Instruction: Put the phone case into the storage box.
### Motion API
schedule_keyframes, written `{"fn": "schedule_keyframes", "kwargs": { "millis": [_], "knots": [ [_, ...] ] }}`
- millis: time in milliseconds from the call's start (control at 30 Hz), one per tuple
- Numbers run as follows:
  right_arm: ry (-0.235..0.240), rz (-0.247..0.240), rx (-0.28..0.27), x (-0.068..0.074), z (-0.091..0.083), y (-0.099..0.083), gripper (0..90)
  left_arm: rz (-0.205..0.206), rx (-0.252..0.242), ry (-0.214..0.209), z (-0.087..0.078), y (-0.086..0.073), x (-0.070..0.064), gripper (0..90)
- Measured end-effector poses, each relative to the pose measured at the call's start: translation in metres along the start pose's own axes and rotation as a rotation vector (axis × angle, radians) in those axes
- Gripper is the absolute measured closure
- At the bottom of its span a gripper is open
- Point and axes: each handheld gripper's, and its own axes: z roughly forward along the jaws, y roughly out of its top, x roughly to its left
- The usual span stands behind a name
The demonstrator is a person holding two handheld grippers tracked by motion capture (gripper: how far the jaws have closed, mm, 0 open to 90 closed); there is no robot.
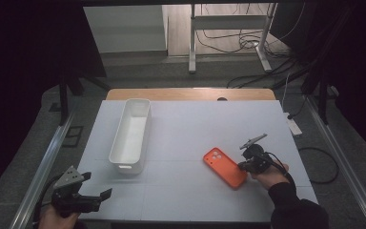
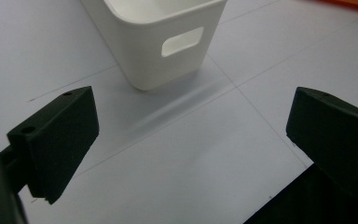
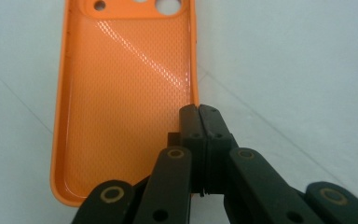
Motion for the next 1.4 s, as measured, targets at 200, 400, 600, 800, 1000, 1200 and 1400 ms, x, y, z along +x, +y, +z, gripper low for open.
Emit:
{"fn": "schedule_keyframes", "kwargs": {
  "millis": [200,400,600,800,1000,1200,1400],
  "knots": [
    [0.008,0.0,-0.055,0.002,-0.01,0.0,89.1,0.009,0.011,0.01,0.001,0.001,-0.002,0.9],
    [0.004,-0.011,-0.081,0.005,-0.016,0.001,89.1,0.021,0.018,0.017,0.002,0.001,-0.004,0.6],
    [-0.003,-0.016,-0.142,0.008,-0.029,0.002,89.1,0.016,0.027,0.0,0.003,0.002,-0.002,1.9],
    [-0.006,-0.013,-0.174,0.011,-0.037,0.002,89.1,0.0,0.023,-0.009,0.002,0.002,0.0,0.1],
    [-0.012,-0.012,-0.209,0.012,-0.043,0.003,89.1,-0.009,0.016,-0.02,0.003,0.003,0.0,0.0],
    [-0.019,-0.005,-0.241,0.015,-0.049,0.004,89.1,-0.014,-0.032,-0.053,0.004,0.009,-0.001,0.0],
    [-0.027,-0.007,-0.26,0.016,-0.053,0.005,89.1,-0.016,-0.058,-0.088,0.007,0.016,-0.004,0.0]
  ]
}}
